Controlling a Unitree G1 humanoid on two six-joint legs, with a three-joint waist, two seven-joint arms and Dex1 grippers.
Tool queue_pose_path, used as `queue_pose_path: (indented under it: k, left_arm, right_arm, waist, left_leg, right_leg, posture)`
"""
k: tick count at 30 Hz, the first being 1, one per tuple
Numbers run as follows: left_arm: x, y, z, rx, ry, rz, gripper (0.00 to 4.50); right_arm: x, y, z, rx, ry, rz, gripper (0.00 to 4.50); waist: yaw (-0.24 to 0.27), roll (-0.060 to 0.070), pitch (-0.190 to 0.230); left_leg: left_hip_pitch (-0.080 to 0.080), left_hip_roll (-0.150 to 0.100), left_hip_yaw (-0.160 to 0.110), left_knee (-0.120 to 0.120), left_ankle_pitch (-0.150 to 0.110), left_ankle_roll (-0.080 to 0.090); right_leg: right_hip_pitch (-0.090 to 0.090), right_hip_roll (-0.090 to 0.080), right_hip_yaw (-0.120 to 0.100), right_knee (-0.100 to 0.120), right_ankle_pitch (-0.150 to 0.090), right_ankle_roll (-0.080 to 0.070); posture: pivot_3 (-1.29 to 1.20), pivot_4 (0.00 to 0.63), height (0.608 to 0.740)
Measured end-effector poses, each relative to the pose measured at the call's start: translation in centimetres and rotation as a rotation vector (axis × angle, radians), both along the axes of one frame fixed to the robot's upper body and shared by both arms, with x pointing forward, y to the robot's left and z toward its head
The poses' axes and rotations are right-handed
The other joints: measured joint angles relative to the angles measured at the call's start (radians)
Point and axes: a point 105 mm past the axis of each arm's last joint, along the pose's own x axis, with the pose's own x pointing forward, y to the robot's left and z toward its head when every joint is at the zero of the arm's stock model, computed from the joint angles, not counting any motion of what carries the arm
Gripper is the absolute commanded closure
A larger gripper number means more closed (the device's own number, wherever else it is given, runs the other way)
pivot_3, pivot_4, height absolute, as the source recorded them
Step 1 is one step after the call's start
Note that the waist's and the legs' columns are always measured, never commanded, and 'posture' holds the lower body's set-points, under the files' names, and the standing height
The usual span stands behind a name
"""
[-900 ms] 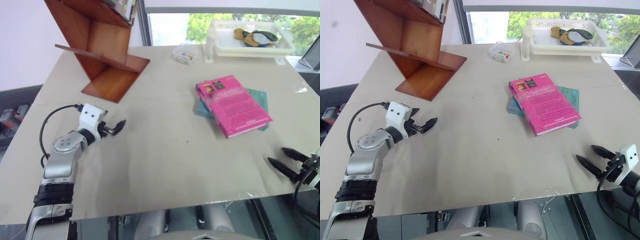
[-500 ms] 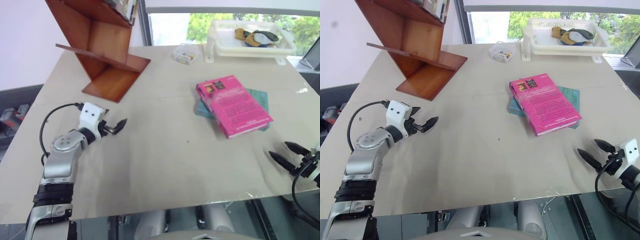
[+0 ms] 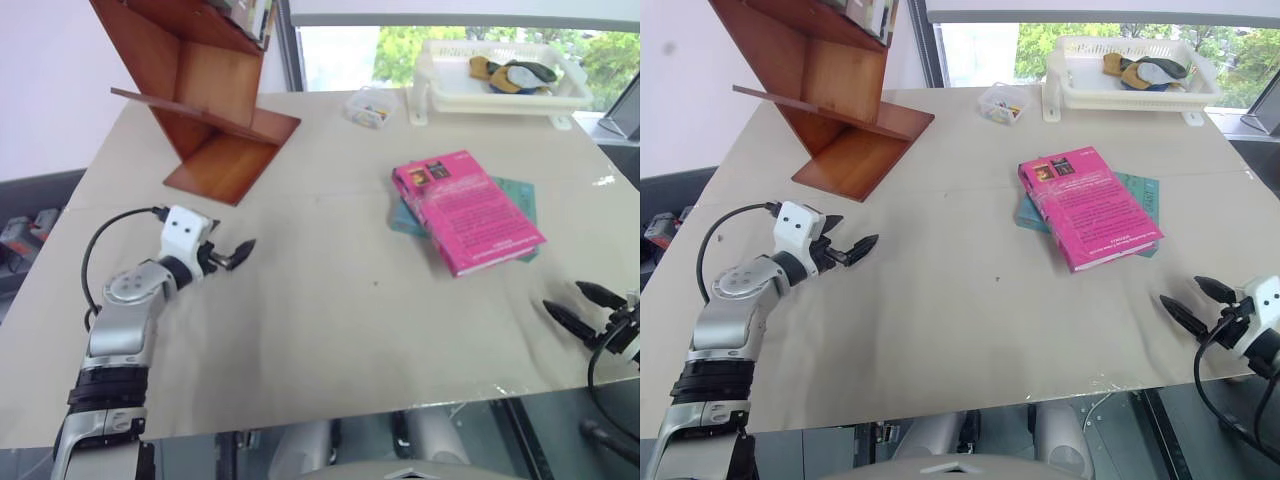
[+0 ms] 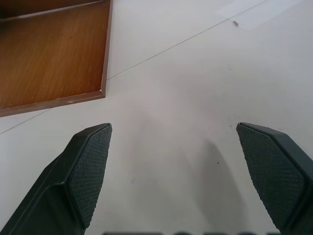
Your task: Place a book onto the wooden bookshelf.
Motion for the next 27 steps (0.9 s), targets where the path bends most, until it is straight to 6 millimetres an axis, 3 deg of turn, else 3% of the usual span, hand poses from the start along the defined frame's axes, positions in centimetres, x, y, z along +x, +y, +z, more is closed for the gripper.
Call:
queue_pose_path:
  k: [7,12,15,23,27]
  left_arm:
    - [0.6,-0.8,1.3,0.001,-0.037,-0.041,0.09]
    - [1.1,-1.6,1.7,-0.004,-0.033,-0.099,0.09]
    - [1.1,-2.3,2.4,-0.021,-0.042,-0.15,0.09]
    - [-0.7,-4.2,5.2,-0.109,-0.047,-0.394,0.09]
    - [-2.4,-4.6,7.2,-0.129,-0.045,-0.522,0.09]
  right_arm:
    - [1.4,-1.6,0.7,-0.028,-0.049,-0.127,0.0]
    - [3.3,-4.2,2.3,-0.083,-0.132,-0.332,0.0]
    - [3.6,-5.3,2.1,-0.123,-0.142,-0.417,0.0]
    - [5.5,-6.5,1.9,-0.169,-0.205,-0.639,0.0]
    - [7.2,-5.9,2.0,-0.18,-0.229,-0.684,0.0]
  waist:
    - [0.0,0.0,0.0]
    - [-0.003,0.0,0.0]
    - [-0.002,0.0,0.0]
    - [-0.013,0.0,0.001]
    - [-0.015,0.0,0.001]
  left_leg:
    - [0.0,0.0,0.0,0.0,0.0,0.0]
    - [0.0,-0.001,0.001,0.0,0.0,0.0]
    - [-0.001,-0.001,0.001,0.0,0.0,0.0]
    - [0.0,-0.001,0.003,0.0,0.0,0.0]
    - [0.001,0.001,0.004,0.0,0.0,0.0]
  right_leg:
    - [0.0,0.0,0.0,0.0,0.0,0.0]
    - [0.0,0.001,0.0,0.0,0.0,0.0]
    - [0.0,0.001,0.0,0.0,0.0,0.0]
    - [-0.001,0.002,0.002,0.0,0.0,0.0]
    - [-0.001,0.004,0.001,0.0,-0.001,-0.001]
  posture:
    - [0.0,0.15,0.74]
    - [0.0,0.15,0.74]
    - [0.0,0.15,0.74]
    - [0.0,0.15,0.74]
    - [0.0,0.15,0.74]
